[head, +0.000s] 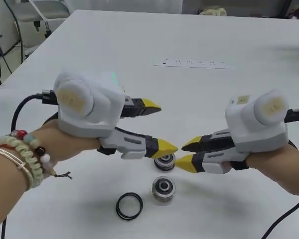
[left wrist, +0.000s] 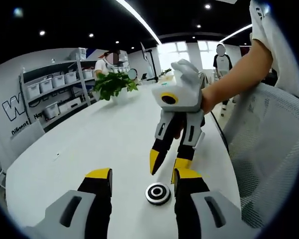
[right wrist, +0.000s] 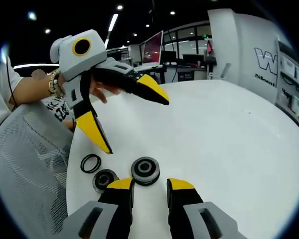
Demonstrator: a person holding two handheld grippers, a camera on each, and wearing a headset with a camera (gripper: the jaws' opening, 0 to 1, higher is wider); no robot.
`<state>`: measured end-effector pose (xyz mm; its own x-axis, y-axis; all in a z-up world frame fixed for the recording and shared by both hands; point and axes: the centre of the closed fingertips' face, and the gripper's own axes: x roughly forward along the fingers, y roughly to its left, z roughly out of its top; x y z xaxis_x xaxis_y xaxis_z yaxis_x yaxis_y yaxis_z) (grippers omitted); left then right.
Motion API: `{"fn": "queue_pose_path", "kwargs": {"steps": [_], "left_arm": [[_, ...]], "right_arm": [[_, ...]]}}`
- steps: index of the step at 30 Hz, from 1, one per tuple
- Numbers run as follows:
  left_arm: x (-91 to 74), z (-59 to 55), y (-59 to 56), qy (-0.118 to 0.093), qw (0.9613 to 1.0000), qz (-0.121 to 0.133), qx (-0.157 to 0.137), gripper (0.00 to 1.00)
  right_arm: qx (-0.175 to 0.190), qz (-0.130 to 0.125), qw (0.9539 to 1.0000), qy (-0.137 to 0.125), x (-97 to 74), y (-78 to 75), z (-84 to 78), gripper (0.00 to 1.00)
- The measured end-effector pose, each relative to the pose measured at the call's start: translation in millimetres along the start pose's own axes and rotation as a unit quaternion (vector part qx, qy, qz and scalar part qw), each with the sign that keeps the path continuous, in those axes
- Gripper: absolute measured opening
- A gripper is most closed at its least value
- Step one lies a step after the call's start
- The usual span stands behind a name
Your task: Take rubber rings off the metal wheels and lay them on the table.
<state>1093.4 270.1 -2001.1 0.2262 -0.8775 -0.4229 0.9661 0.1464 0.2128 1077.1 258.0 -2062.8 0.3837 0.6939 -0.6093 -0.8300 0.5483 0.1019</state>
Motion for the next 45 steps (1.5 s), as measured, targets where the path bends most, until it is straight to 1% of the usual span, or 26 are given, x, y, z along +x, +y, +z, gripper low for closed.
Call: {"fn": "queue_pose_path", "kwargs": {"steps": [1, 2, 3, 4, 5, 7, 8, 10, 12, 14, 18, 20, 22, 26, 27, 31, 32, 34, 38, 43, 44, 45], "left_arm": [[2.5, -4.7, -0.2, 0.006, 1.0000, 0.004, 0.000, 0.44], [4.3, -7.1, -1.0, 0.007, 1.0000, 0.003, -0.003, 0.42], [7.3, -11.8, -2.8, 0.010, 0.9999, -0.001, -0.010, 0.41], [9.3, -15.9, -4.6, 0.016, 0.9998, -0.005, -0.013, 0.40], [11.7, -22.1, -6.5, 0.027, 0.9995, -0.006, -0.015, 0.40], [15.3, -27.1, -8.2, 0.032, 0.9993, -0.004, -0.020, 0.40], [17.5, -30.0, -10.4, 0.036, 0.9990, -0.006, -0.025, 0.39], [20.3, -33.8, -14.2, 0.042, 0.9987, -0.013, -0.027, 0.37], [21.9, -35.2, -15.4, 0.043, 0.9986, -0.016, -0.028, 0.33], [22.3, -35.7, -16.4, 0.042, 0.9983, -0.017, -0.036, 0.30], [23.5, -39.9, -16.5, 0.047, 0.9979, -0.016, -0.042, 0.23], [23.6, -42.7, -16.3, 0.050, 0.9973, -0.016, -0.051, 0.17], [23.7, -44.8, -16.4, 0.050, 0.9968, -0.018, -0.059, 0.13], [23.8, -50.4, -17.2, 0.057, 0.9957, -0.019, -0.070, 0.13], [24.1, -50.3, -18.5, 0.055, 0.9953, -0.021, -0.077, 0.12], [25.1, -51.0, -19.6, 0.056, 0.9941, -0.024, -0.089, 0.08], [25.3, -52.7, -20.1, 0.059, 0.9939, -0.025, -0.089, 0.07], [26.8, -53.4, -19.6, 0.058, 0.9941, -0.025, -0.088, 0.07], [24.8, -54.1, -20.3, 0.055, 0.9940, -0.031, -0.089, 0.07], [23.4, -53.7, -22.6, 0.057, 0.9938, -0.048, -0.083, 0.07], [23.4, -53.9, -22.6, 0.057, 0.9938, -0.049, -0.082, 0.07], [23.3, -54.2, -22.4, 0.057, 0.9938, -0.050, -0.081, 0.07]], "right_arm": [[-0.002, 0.001, 1.0000, 0.004, 0.9, 1.0, -1.3, 0.23], [-0.005, 0.001, 1.0000, 0.007, 1.7, 1.5, -3.4, 0.23], [-0.004, 0.002, 1.0000, 0.008, 2.2, 1.7, -4.1, 0.23], [-0.004, 0.003, 0.9999, 0.010, 2.9, 2.8, -5.1, 0.23], [-0.004, 0.002, 0.9999, 0.011, 3.4, 3.1, -5.6, 0.23], [-0.005, 0.002, 0.9999, 0.015, 4.8, 3.6, -7.2, 0.22], [-0.006, 0.002, 0.9998, 0.017, 5.4, 4.0, -7.8, 0.22], [-0.006, 0.002, 0.9998, 0.020, 6.7, 4.4, -9.3, 0.22], [-0.005, 0.000, 0.9997, 0.023, 7.4, 4.2, -10.4, 0.22], [-0.003, -0.001, 0.9997, 0.022, 8.0, 3.9, -10.6, 0.22], [0.008, -0.003, 0.9998, 0.017, 9.3, 3.0, -10.2, 0.21], [0.015, -0.002, 0.9998, 0.015, 10.0, 2.5, -10.9, 0.20], [0.018, -0.001, 0.9997, 0.014, 10.5, 2.2, -11.8, 0.20], [0.024, 0.000, 0.9996, 0.016, 12.1, 1.7, -14.0, 0.19], [0.025, 0.002, 0.9996, 0.015, 12.5, 2.0, -14.1, 0.19], [0.029, 0.006, 0.9995, 0.012, 14.5, 3.8, -12.7, 0.19], [0.029, 0.006, 0.9995, 0.012, 14.7, 3.9, -12.5, 0.19], [0.031, 0.007, 0.9994, 0.011, 14.9, 4.4, -12.0, 0.18], [0.035, 0.011, 0.9993, 0.010, 16.2, 4.9, -12.2, 0.14], [0.019, 0.014, 0.9996, 0.013, 18.2, 6.2, -12.4, 0.11], [0.000, 0.014, 0.9997, 0.020, 17.7, 5.9, -13.8, 0.10], [0.001, 0.014, 0.9997, 0.021, 17.8, 6.5, -13.8, 0.09]]}}
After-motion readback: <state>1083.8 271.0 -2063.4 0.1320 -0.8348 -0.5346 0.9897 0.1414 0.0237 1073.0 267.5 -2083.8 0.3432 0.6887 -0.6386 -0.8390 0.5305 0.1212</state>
